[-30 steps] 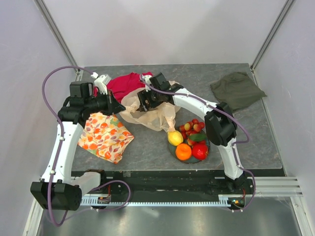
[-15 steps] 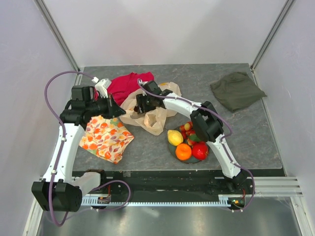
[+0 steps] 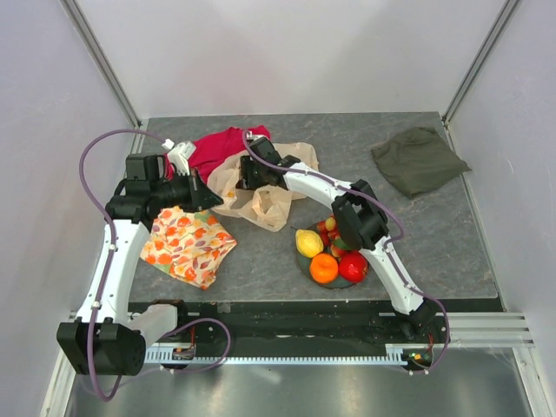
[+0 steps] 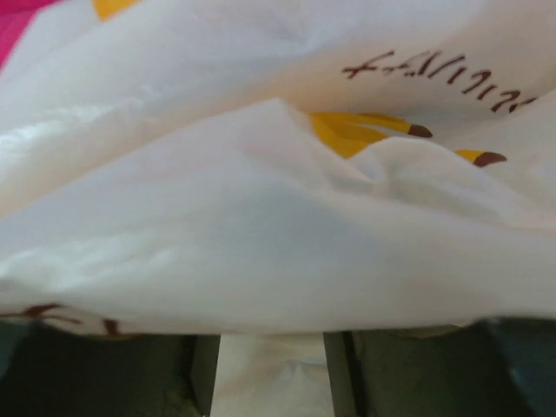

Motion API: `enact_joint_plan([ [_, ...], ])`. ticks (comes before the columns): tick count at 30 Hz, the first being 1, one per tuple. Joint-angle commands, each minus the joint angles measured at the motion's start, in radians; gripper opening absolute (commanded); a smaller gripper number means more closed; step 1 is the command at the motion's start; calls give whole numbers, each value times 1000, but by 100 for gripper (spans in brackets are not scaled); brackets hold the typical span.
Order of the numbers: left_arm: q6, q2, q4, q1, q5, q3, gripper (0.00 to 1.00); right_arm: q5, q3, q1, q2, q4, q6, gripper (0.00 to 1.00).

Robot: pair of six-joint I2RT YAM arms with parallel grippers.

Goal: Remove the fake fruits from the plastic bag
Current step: Take out the fake fruit from the plastic bag.

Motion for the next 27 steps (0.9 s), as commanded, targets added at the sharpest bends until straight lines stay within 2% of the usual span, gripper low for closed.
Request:
enact_joint_plan([
  [1,-20,-31,1,10,48,14,2,38,53,-13,37,37,20,42],
  [2,-20,-33,1,10,46,10,2,32,40,-13,29,37,17,36],
  [3,-21,-30,3,10,48,9,2,23,31,-15,23,39,11,24],
  [7,-40,-22,41,10,48,-5,2,-98,-61,-32,-76,57,-34,7],
  [10,-46,-7,64,39,42,-3,2,-219,-137,-62,-173,62,-80,3],
  [11,-46,-4,79,39,34,-2,2,-324,-156,-87,-196,60,-110,2],
  [12,-47,12,87,39,26,3,2,-368,-174,-99,-237,59,-138,0],
  [21,-64,93,173,39,37,23,2,-779,-277,-148,-391,-121,-451,0],
  [27,-73,167,199,39,40,79,2,-859,-256,-150,-431,-179,-554,0],
])
